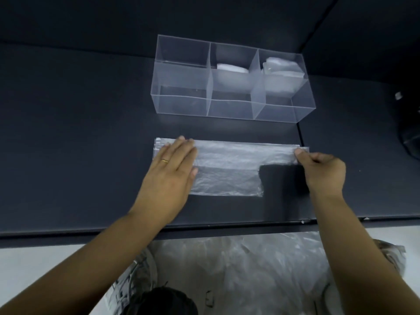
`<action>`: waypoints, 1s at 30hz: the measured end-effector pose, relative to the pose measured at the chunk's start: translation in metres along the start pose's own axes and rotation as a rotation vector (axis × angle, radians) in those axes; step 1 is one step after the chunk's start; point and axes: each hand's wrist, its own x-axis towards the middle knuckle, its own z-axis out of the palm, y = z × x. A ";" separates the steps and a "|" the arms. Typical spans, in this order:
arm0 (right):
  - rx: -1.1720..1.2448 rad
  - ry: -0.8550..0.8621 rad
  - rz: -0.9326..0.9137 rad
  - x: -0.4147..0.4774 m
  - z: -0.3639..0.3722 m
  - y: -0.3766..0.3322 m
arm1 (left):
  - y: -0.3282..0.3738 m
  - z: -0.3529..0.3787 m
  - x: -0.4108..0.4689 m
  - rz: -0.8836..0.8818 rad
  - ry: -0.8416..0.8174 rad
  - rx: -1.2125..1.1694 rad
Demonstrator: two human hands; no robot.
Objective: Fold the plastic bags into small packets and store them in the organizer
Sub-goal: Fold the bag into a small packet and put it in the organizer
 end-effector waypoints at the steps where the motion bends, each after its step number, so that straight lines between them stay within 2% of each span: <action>1: 0.018 0.013 -0.008 -0.001 0.001 0.000 | 0.000 0.004 -0.003 -0.016 -0.107 0.039; 3: 0.046 0.037 -0.018 -0.001 0.003 0.000 | -0.005 0.010 -0.006 -0.065 -0.204 0.112; 5: 0.031 0.060 -0.014 0.000 0.007 -0.001 | -0.009 0.014 -0.008 -0.094 -0.220 0.158; 8: -0.078 0.098 -0.008 -0.002 0.011 -0.008 | -0.008 0.016 -0.008 -0.131 -0.244 0.166; 10: -0.189 0.189 -0.010 -0.008 0.013 -0.020 | -0.006 0.016 -0.008 -0.139 -0.253 0.173; 12: -0.218 0.253 -0.132 -0.026 0.022 -0.039 | -0.005 0.015 -0.008 -0.151 -0.270 0.191; 13: -0.158 0.211 -0.252 -0.041 0.031 -0.050 | -0.005 0.015 -0.007 -0.160 -0.282 0.195; 15: -0.001 -0.076 -0.527 -0.086 0.060 -0.071 | -0.005 0.014 -0.007 -0.180 -0.304 0.194; 17: -0.041 -0.411 -0.725 -0.128 0.090 -0.083 | -0.004 0.015 -0.007 -0.184 -0.305 0.207; 18: -0.117 -0.500 -0.776 -0.140 0.102 -0.084 | -0.005 0.016 -0.007 -0.181 -0.298 0.212; 20: -0.315 -0.522 -0.800 -0.140 0.112 -0.075 | -0.005 0.016 -0.008 -0.192 -0.285 0.186; 24: -0.657 -0.428 -0.791 -0.094 0.093 -0.043 | -0.004 0.013 -0.006 -0.173 -0.298 0.162; 30: -0.774 -0.338 -0.664 -0.037 0.043 -0.009 | -0.021 0.004 -0.013 -0.216 -0.344 0.205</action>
